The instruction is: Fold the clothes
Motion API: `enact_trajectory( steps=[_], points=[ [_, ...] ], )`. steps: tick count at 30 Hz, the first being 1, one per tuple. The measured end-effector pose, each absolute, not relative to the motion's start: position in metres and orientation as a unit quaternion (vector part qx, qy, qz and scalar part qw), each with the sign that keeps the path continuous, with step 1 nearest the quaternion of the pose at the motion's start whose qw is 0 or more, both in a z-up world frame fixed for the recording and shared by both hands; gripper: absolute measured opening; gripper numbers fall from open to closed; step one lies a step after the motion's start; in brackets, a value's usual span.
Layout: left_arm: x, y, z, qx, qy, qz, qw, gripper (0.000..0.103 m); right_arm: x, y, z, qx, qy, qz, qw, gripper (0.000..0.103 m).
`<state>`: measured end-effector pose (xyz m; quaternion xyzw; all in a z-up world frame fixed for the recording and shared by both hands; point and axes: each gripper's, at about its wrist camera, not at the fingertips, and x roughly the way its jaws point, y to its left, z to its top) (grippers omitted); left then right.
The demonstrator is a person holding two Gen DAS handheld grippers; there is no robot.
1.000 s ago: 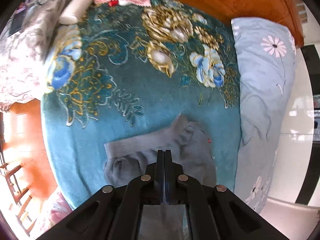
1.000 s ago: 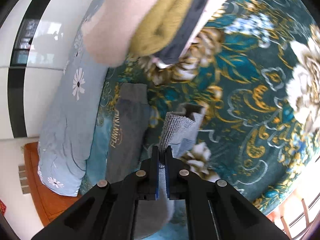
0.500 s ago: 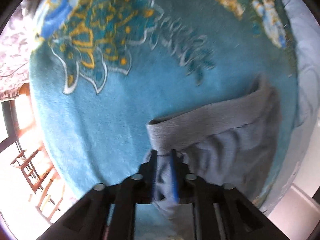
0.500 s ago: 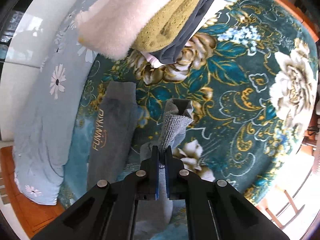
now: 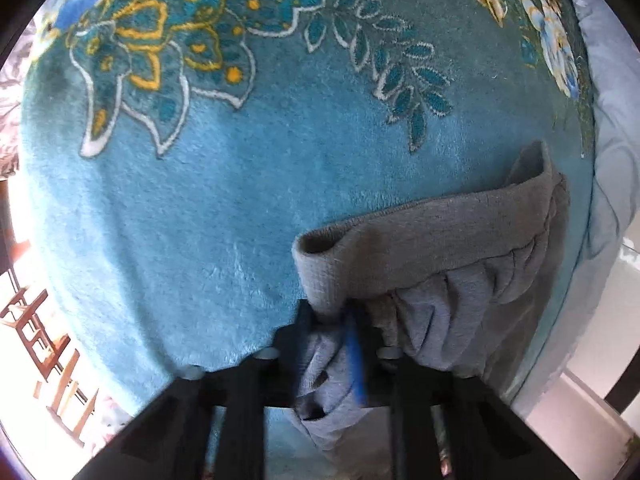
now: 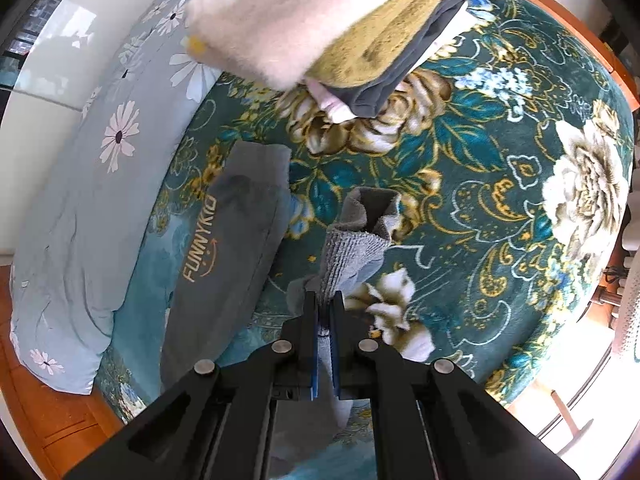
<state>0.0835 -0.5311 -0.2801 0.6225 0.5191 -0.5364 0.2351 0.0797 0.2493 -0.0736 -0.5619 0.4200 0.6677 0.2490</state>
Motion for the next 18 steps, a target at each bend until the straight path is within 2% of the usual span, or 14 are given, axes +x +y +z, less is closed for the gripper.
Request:
enact_trajectory(
  steps=[2, 7, 9, 18],
  points=[
    [0.080, -0.534, -0.265, 0.608, 0.527, -0.543, 0.240, 0.012, 0.077, 0.249, -0.073, -0.560, 0.420, 0.669, 0.249, 0.005],
    [0.065, -0.567, -0.209, 0.518, 0.610, -0.548, 0.243, 0.011, 0.079, 0.272, -0.060, -0.537, 0.438, 0.666, 0.276, 0.004],
    [0.041, -0.577, -0.191, 0.505, 0.613, -0.561, 0.235, 0.011, 0.070, 0.280, -0.060, -0.535, 0.442, 0.664, 0.278, 0.004],
    [-0.067, -0.556, -0.192, 0.514, 0.672, -0.476, 0.242, 0.011, -0.055, 0.272, -0.101, -0.611, 0.385, 0.638, 0.268, 0.004]
  ],
)
